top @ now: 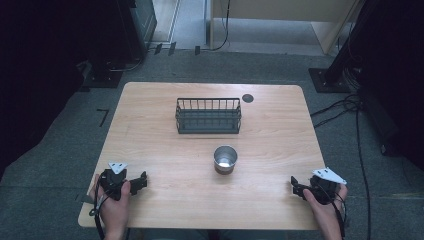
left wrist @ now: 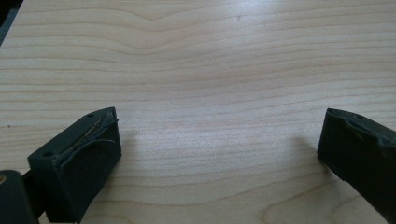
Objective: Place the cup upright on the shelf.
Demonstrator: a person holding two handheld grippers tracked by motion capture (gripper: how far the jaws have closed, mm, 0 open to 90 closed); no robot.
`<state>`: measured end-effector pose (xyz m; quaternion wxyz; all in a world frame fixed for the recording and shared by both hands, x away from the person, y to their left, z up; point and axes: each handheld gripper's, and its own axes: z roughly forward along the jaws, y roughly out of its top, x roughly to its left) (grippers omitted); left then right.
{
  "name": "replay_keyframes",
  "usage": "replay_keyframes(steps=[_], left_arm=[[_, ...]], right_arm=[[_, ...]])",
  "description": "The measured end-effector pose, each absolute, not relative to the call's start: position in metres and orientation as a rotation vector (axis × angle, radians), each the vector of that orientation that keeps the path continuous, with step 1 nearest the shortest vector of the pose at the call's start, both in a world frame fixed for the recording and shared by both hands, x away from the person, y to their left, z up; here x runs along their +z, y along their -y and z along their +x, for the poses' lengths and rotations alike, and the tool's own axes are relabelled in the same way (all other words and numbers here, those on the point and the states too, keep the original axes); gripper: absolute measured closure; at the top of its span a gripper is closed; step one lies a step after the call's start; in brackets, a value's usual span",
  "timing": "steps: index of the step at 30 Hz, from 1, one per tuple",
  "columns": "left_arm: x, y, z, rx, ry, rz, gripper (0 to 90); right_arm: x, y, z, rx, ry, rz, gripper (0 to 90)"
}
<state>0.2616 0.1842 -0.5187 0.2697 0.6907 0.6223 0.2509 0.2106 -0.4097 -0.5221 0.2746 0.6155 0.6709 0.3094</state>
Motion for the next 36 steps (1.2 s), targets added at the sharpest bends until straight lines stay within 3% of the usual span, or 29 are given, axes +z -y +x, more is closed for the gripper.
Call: replay_keyframes(steps=[36], left_arm=[[-0.519,-0.184,0.262,0.676,-1.678,1.861,0.0]], right_arm=[[-0.488,0.364,0.226,0.928,-1.872,1.547,6.5]])
